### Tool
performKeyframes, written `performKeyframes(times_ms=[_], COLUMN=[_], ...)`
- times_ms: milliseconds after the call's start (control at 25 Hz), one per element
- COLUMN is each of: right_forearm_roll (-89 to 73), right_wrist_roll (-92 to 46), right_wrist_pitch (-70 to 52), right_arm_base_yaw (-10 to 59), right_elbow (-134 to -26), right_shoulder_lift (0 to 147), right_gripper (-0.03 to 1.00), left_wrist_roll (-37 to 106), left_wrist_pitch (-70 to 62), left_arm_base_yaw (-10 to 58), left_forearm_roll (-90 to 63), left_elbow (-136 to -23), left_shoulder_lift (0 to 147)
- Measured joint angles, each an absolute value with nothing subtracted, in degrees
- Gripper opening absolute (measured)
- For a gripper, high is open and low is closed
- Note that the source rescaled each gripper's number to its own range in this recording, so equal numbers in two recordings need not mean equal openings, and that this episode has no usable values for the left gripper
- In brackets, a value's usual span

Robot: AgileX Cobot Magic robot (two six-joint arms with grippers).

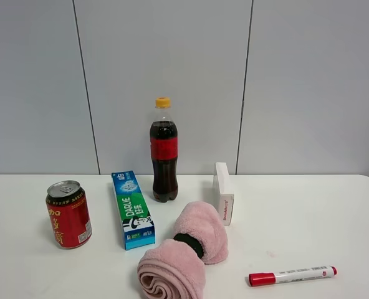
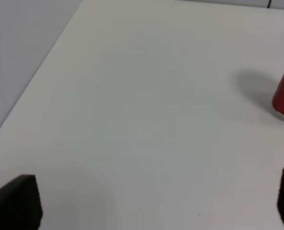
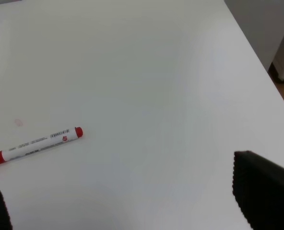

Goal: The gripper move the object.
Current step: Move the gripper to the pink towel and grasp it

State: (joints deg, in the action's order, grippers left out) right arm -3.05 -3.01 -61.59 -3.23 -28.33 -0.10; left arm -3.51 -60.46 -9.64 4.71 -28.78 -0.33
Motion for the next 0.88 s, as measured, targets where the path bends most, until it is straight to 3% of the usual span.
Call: performKeyframes(times_ms=[40,880], right_forearm_roll=[-3.05,-5.10], right_wrist_roll=[-3.01,-2.80], right_wrist_pitch=[-61.59,-61.59], right_arm_base_yaw=[-3.23,-3.23], right_elbow=[-28.33,-28.33], right_shoulder_lift=[-0.10,-0.10], right_gripper=[0.86,0.86], left_wrist_roll=[-3.51,-3.52], left_wrist_pitch=[-60.46,-60.46], left_arm_base_yaw=[-9.64,-9.64], left_forearm_roll=[4.71,4.65], left_elbow=[-28.78,-28.78], left_shoulder_lift=[-0.33,-0.33])
